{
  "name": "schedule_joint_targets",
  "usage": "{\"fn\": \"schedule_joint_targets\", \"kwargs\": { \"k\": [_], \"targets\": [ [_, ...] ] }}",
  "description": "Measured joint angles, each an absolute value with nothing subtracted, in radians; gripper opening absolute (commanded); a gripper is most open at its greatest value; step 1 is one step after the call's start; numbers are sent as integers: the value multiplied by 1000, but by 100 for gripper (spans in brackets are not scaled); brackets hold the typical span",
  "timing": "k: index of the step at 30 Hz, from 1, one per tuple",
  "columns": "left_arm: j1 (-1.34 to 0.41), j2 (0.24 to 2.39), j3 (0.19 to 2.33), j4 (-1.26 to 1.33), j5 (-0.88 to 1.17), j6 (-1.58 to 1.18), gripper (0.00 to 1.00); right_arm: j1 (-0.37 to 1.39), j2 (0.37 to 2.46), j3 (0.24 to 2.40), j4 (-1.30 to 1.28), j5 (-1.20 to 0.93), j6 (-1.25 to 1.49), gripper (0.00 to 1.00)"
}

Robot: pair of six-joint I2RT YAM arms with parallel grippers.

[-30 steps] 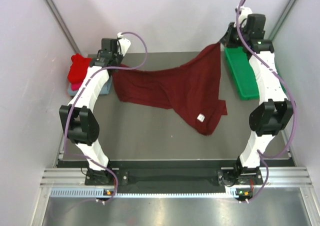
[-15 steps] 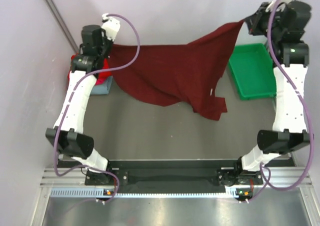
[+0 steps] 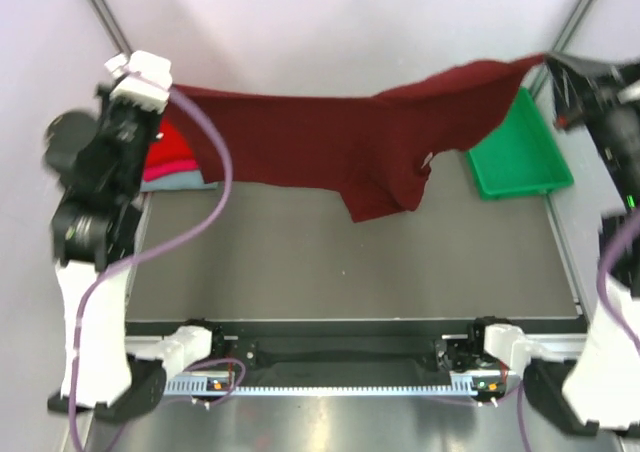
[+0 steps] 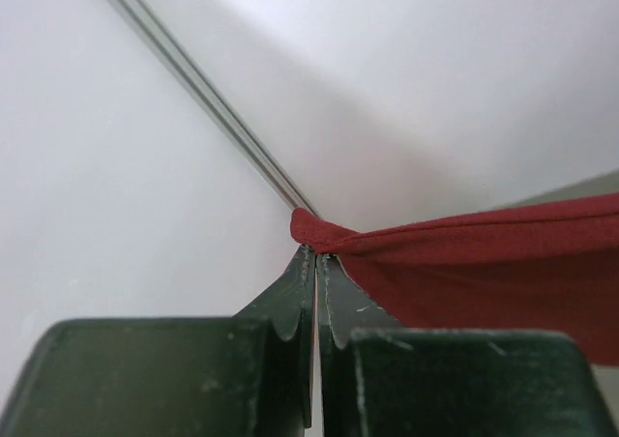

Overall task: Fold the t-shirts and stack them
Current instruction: Flatten the tshirt out

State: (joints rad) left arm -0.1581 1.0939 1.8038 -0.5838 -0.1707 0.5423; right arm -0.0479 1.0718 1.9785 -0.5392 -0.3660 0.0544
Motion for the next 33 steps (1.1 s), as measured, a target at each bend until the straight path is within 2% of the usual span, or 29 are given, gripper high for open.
{"fn": "schedule_joint_targets", "kwargs": {
  "k": [4, 7, 13, 17, 24, 33],
  "targets": [
    [-158, 963, 1803, -585, -151, 550, 0, -48, 921, 1959, -550, -339, 25, 0],
    [-158, 890, 1814, -590, -135, 554, 0, -48, 863, 2025, -569, -286, 5, 0],
    [-158, 852, 1840, -594, -112, 572, 0, -47, 862, 2249, -600, -163, -23, 0],
    [-160, 860, 1780, -569, -99, 600, 0, -42, 866, 2290, -577, -96, -73, 0],
    [-165, 983, 1507, -431, -67, 655, 0, -38, 923, 1998, -428, -25, -218, 0],
    [-141, 1481, 1227, -320, -30, 755, 0, -44, 1321, 1530, -266, -47, -431, 0]
  ]
}}
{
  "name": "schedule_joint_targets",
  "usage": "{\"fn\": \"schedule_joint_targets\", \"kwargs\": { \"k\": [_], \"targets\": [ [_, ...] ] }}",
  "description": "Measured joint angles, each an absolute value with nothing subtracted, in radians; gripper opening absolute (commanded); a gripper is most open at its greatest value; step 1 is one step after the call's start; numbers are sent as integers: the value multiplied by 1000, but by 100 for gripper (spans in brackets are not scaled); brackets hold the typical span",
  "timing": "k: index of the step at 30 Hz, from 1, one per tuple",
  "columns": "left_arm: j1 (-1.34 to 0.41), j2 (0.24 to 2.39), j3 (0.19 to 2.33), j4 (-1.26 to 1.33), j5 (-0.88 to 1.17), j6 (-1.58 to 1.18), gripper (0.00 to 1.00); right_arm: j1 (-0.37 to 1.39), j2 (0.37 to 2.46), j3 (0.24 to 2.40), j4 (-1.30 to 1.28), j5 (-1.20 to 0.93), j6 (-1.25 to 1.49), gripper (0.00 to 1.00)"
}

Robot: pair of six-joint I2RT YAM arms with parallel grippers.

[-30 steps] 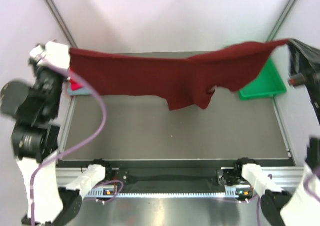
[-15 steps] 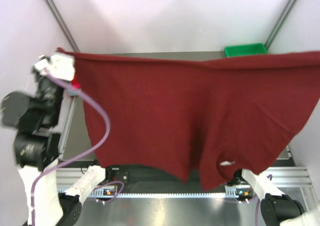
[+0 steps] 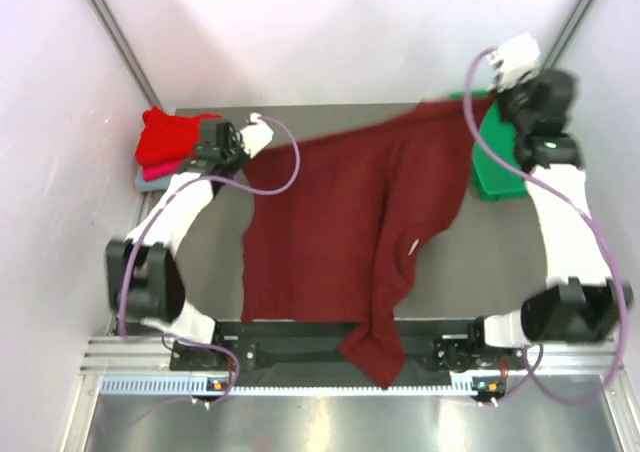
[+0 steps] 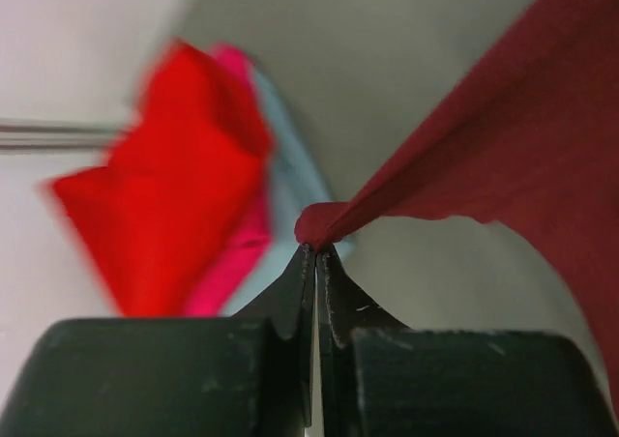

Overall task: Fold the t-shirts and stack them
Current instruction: Flatten the tshirt out

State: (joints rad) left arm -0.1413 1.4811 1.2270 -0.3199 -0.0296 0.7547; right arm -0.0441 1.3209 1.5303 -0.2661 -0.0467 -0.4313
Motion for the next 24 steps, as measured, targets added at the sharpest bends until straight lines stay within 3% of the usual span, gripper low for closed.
{"fn": "schedule_joint_targets", "kwargs": {
  "k": [3, 6, 11, 17, 24],
  "targets": [
    [-120, 1658, 1234, -284, -32, 787, 0, -49, 1472, 1402, -270, -78, -521, 0],
    [-108, 1885, 1362, -288, -56, 809, 0, -48, 1643, 1409, -282, -93, -569, 0],
    [-104, 2218, 1723, -291, -114, 851, 0, -48, 1980, 1701, -330, -72, -587, 0],
    [-107, 2330, 1946, -287, -163, 885, 0, -26, 2156, 2024, -329, -22, -595, 0],
    [-107, 2380, 2049, -232, -260, 904, 0, 39, 2306, 2332, -289, 17, -604, 0]
  ]
}}
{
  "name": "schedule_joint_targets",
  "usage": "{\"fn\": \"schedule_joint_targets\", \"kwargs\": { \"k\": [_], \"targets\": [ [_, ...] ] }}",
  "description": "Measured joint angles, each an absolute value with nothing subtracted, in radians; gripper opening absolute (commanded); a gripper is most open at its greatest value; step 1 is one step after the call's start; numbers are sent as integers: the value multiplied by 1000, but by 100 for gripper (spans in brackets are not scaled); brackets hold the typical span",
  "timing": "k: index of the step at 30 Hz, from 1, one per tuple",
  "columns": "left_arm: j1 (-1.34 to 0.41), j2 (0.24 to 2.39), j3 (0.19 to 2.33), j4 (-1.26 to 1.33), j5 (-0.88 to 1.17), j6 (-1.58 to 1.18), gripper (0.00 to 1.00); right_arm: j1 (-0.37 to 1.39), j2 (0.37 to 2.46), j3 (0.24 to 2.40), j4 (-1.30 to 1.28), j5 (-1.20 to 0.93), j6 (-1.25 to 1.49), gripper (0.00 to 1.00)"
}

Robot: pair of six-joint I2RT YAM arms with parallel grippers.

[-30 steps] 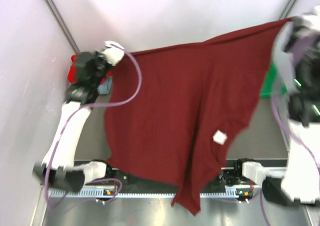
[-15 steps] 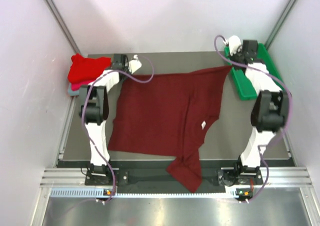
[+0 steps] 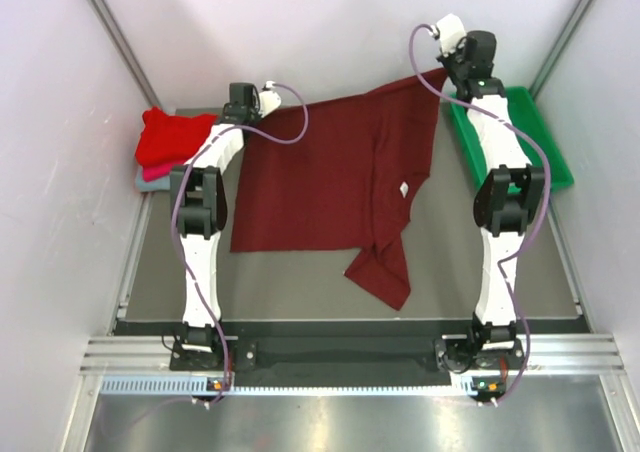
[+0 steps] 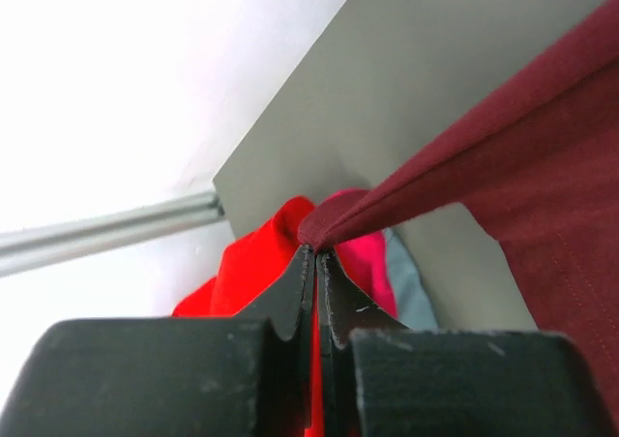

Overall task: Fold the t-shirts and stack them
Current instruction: Flatten the tshirt out

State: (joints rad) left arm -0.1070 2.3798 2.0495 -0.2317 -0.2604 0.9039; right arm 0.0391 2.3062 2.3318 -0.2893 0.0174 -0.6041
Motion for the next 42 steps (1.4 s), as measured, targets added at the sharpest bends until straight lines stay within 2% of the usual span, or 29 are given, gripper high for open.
{"fn": "schedule_joint_targets", "kwargs": {
  "k": [4, 8, 14, 21, 29, 33, 37, 42],
  "targets": [
    [-105, 2359, 2029, -228, -290, 875, 0, 71, 2298, 2321, -278, 41, -555, 0],
    [-105, 2273, 1998, -247, -276, 800, 0, 68, 2199, 2262, -340, 68, -466, 0],
    [-103, 2046, 2026, -324, -154, 620, 0, 54, 1827, 2164, -463, 33, -328, 0],
    [-122, 1731, 2100, -433, 15, 484, 0, 52, 1363, 2068, -467, -80, -192, 0],
    [-193, 1427, 2085, -588, 37, 455, 0, 48, 1046, 1940, -590, -103, -191, 0],
    [-199, 1291, 2098, -680, 33, 470, 0, 48, 974, 2025, -754, -96, -190, 0],
    [-199, 1198, 2133, -723, 15, 487, 0, 48, 958, 2239, -881, -68, -189, 0],
    [-200, 1146, 2172, -703, 1, 519, 0, 52, 949, 2432, -867, 3, -216, 0]
  ]
}}
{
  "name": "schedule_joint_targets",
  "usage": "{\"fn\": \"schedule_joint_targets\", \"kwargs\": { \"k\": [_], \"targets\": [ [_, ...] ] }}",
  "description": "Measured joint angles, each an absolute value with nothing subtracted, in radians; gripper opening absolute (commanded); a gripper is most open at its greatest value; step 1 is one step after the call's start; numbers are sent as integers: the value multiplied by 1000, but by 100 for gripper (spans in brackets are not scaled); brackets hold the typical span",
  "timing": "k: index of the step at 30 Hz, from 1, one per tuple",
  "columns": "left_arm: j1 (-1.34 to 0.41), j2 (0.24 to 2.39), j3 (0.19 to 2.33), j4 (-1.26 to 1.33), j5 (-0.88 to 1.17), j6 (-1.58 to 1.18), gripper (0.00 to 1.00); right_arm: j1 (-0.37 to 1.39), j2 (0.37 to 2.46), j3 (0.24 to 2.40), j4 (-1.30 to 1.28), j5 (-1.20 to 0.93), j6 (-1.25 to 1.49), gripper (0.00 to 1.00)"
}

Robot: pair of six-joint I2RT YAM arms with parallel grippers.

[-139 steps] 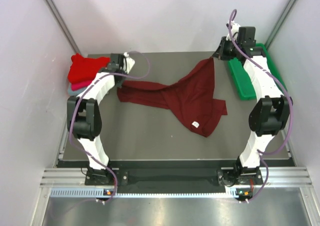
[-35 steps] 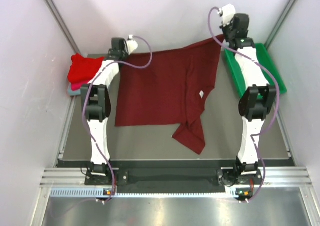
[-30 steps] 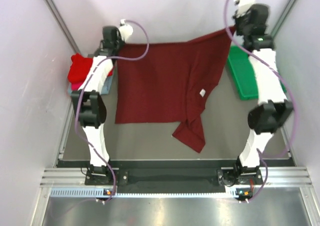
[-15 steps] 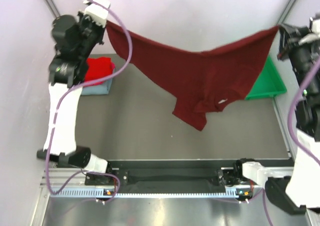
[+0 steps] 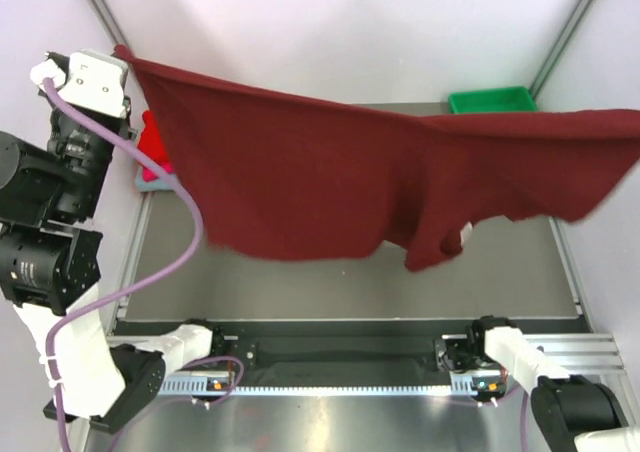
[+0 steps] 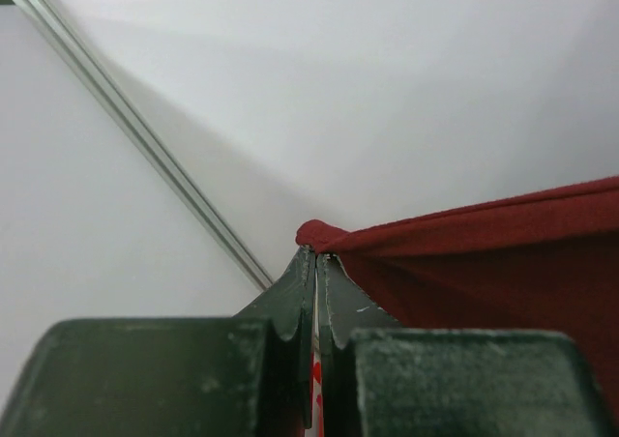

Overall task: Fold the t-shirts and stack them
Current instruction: Flatten the tshirt out

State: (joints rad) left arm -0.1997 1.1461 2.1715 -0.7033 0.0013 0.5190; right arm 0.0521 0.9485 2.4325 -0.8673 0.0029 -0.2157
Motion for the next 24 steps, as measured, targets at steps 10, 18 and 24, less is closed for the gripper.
{"fn": "schedule_joint_targets", "kwargs": {
  "k": [10, 18, 24],
  "targets": [
    [-201, 1265, 1974, -569, -27, 572, 0, 83, 1036, 2101, -661, 102, -293, 0],
    [-142, 1435, 1759, -555, -87, 484, 0, -134, 1286, 1792, -659, 75, -210, 0],
    [-126, 1435, 1812, -548, -113, 459, 0, -355, 1297, 1884, -665, -1, -124, 0]
  ]
}}
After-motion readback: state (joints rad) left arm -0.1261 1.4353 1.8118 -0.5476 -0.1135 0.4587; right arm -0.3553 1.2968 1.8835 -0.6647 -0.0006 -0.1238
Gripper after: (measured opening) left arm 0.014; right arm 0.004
